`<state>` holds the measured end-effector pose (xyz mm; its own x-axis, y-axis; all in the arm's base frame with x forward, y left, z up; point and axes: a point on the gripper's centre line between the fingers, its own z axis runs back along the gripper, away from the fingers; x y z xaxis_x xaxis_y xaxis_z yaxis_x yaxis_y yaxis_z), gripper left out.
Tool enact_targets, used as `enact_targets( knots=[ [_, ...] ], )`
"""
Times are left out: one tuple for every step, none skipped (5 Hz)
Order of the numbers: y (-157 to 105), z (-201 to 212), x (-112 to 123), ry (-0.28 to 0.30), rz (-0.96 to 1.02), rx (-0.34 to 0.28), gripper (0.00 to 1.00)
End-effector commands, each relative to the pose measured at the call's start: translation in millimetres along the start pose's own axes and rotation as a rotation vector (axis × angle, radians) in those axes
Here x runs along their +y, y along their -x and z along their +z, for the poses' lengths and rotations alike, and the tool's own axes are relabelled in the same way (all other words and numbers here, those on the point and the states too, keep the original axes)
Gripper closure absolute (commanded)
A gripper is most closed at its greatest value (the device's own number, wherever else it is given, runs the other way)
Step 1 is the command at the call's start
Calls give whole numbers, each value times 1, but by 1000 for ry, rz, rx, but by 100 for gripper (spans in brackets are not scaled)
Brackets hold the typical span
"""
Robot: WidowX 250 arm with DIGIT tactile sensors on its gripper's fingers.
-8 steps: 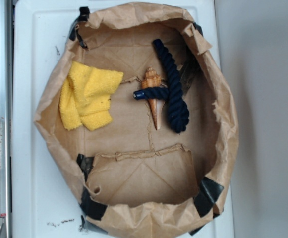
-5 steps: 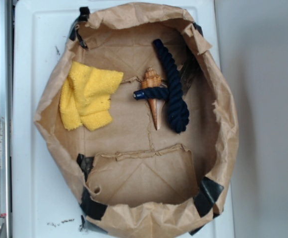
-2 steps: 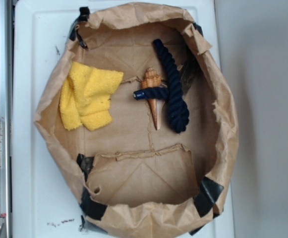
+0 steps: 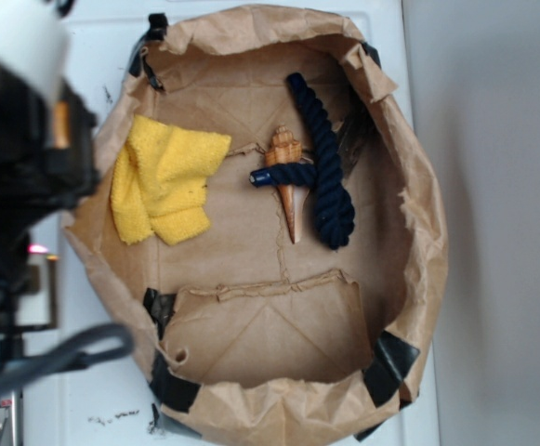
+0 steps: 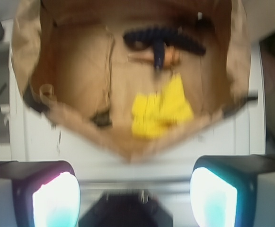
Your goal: Grab the yellow cloth.
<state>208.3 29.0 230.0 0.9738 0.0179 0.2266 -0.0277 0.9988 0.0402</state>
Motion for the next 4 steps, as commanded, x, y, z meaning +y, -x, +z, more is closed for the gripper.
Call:
enact_targets(
  knots=[
    [-45, -59, 11, -4, -224, -89, 0],
    [-59, -91, 10, 52, -282, -96, 0],
    [-53, -129, 17, 37, -370, -66, 0],
    [-33, -141, 27, 24, -394, -31, 0]
  ],
)
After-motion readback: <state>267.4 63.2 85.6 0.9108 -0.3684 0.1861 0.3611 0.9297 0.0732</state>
